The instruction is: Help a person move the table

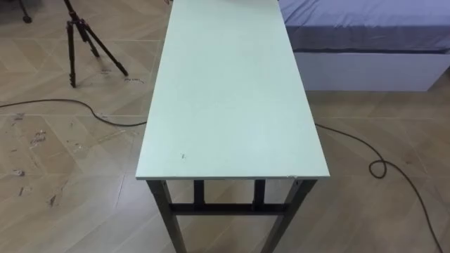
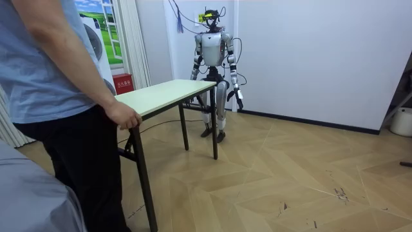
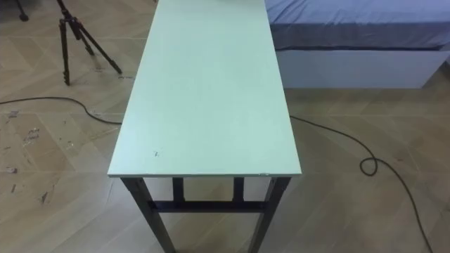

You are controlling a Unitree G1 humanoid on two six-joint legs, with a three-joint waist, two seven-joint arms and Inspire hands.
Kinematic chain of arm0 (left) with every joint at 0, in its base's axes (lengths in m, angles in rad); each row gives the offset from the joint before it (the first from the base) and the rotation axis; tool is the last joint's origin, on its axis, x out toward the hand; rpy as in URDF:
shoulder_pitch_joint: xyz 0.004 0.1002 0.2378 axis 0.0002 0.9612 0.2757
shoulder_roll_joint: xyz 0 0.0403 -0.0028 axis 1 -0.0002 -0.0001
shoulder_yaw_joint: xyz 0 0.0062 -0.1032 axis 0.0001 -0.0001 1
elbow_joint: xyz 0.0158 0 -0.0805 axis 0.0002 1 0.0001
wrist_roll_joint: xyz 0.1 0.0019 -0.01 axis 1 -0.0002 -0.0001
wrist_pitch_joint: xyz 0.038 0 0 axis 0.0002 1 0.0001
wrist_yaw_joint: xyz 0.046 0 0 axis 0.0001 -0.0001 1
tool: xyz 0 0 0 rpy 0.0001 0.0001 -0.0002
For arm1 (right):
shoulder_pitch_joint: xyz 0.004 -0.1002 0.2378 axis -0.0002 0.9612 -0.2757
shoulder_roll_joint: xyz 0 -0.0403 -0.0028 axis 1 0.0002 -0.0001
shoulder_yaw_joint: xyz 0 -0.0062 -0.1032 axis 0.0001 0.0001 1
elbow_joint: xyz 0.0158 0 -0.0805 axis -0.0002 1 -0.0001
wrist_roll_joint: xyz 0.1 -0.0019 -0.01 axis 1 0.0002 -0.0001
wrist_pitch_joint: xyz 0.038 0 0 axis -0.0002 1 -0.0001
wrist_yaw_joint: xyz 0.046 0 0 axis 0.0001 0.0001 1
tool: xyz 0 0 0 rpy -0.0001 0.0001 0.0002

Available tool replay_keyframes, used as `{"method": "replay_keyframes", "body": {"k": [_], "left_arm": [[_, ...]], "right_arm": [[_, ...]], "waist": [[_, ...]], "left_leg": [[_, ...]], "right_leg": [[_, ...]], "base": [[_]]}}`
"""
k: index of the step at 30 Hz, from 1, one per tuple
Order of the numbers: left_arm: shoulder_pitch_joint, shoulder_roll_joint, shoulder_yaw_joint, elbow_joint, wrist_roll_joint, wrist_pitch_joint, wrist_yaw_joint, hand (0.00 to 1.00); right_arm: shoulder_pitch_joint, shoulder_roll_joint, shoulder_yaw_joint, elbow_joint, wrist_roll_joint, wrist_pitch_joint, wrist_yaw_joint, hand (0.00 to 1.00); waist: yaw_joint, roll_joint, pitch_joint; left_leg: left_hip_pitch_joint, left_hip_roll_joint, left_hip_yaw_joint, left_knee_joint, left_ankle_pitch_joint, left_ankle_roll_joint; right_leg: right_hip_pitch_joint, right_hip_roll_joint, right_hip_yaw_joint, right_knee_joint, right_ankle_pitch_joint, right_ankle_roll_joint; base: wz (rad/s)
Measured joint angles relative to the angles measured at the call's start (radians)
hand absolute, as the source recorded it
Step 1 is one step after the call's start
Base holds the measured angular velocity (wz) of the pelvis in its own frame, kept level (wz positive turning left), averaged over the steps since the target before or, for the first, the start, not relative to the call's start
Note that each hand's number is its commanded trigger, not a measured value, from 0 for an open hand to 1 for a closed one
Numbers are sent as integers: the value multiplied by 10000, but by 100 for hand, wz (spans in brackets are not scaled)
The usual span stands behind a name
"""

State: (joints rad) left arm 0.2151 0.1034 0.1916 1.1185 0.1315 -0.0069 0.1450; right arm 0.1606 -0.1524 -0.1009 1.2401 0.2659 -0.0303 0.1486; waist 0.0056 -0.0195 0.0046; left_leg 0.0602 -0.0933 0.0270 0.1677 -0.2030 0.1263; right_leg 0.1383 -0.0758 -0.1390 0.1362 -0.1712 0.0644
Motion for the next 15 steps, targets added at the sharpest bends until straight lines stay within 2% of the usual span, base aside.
{"method": "replay_keyframes", "body": {"k": [7, 10, 15], "left_arm": [[5, 2, 1, 2, -8, 0, -5, 0], [19, -3, -7, 24, -113, 0, -25, 0], [-11, -25, -277, 123, -1863, 7, -228, 0]], "right_arm": [[-6, -6, -5, 9, -32, 1, 70, 0], [-26, -5, -6, 16, -18, 9, 82, 0], [-215, -4, 11, 148, 118, 126, 124, 0]], "waist": [[-7, 32, -18], [9, 39, -1], [-4, 76, 8]], "left_leg": [[12, 0, 3, 0, 0, 0], [17, 3, -5, -5, -1, 1], [-58, 3, -27, 6, -1, 0]], "right_leg": [[30, -2, -31, 0, 0, 0], [-5, -1, -15, -1, 0, 0], [-1, 5, -29, -3, 0, 0]], "base": [[0], [0], [0]]}}
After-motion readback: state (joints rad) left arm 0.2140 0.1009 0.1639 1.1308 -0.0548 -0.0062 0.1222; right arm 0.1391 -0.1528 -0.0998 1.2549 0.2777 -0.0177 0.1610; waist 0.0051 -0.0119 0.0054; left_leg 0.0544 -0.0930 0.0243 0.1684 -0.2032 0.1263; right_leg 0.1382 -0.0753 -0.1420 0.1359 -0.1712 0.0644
